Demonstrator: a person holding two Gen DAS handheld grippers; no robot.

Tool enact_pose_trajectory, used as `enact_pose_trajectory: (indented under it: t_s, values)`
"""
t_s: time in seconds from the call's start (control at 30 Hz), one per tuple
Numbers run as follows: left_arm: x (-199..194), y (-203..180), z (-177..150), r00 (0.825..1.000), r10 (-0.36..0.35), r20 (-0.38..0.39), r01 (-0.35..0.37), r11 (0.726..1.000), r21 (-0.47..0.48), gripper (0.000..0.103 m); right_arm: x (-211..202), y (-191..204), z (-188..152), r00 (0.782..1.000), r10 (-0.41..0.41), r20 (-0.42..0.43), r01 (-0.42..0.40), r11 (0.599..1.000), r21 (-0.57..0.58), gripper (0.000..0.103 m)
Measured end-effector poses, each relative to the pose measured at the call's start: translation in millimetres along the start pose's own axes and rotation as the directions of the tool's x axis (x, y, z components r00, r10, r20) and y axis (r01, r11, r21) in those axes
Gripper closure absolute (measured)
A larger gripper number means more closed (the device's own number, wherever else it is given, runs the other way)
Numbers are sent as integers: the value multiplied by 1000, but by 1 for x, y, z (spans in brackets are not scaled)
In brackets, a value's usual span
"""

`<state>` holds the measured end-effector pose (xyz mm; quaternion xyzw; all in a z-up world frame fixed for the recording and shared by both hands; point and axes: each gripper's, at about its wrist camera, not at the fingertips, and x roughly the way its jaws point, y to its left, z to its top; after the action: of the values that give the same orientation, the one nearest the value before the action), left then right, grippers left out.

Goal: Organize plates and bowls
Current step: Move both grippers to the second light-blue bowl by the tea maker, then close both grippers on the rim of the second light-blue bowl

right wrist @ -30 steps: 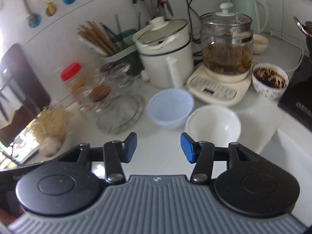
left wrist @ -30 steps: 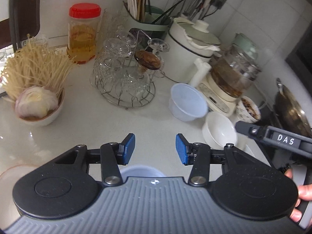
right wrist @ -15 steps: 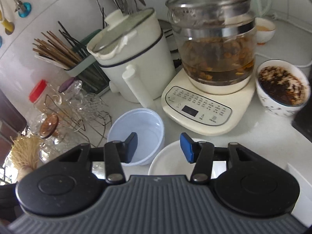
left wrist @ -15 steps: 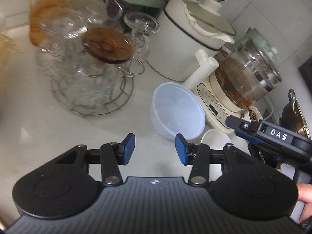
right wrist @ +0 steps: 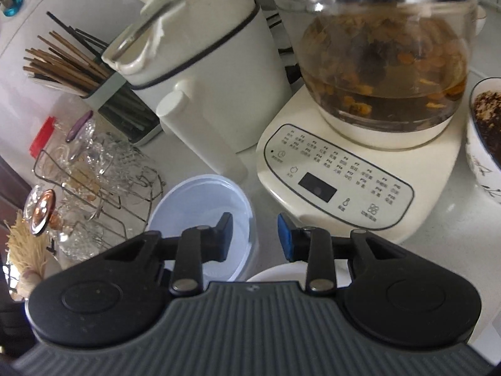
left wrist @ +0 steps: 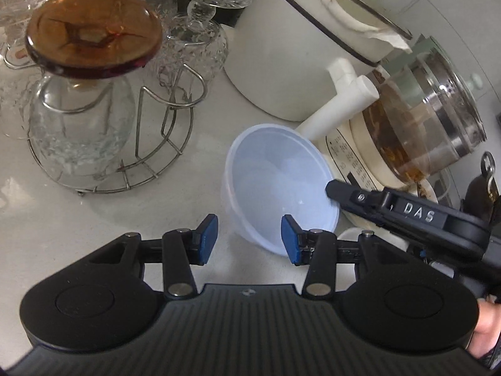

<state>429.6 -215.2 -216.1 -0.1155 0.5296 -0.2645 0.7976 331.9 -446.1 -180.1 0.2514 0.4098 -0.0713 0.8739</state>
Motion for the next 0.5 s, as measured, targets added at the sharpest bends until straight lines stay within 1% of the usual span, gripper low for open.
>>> enact_pose_trajectory:
  t_s: [0.03, 0.07, 0.13, 0.2, 0.3, 0.33, 0.37, 0.43, 0.5]
  values:
    - [2, 0, 0, 1000, 2, 4, -2, 1000, -9, 53, 3, 1, 1, 1000, -13, -13, 13, 1000, -19, 72]
    - [3, 0, 0, 1000, 8, 9, -8, 1000, -21, 56, 5, 3, 1, 1000, -21, -17, 20, 999, -37, 74]
    - [7, 0, 2, 1000, 22, 10, -22, 999, -47, 59, 11, 2, 2, 999, -19, -30, 18, 999, -48, 74]
    - [10, 0, 3, 1000, 23, 10, -22, 998, -61, 64, 15, 0, 2, 999, -16, -42, 14, 999, -44, 77]
    - [14, -3, 5, 999, 36, 13, -35, 998, -60, 75, 19, -1, 3, 999, -2, -44, 0, 999, -46, 81]
    - [16, -3, 5, 999, 41, 12, -40, 997, -60, 82, 20, -1, 3, 999, 7, -45, -9, 999, -44, 86]
    - [17, -3, 6, 999, 44, 11, -43, 997, -64, 86, 21, -2, 3, 999, 14, -44, -15, 999, -41, 88]
    - [18, -5, 7, 999, 46, 7, -46, 997, -63, 87, 22, -2, 3, 999, 31, -44, -33, 999, -40, 91]
    - [15, -2, 13, 999, 35, -5, -36, 997, -65, 88, 19, -2, 4, 998, 46, -32, -47, 999, -25, 91]
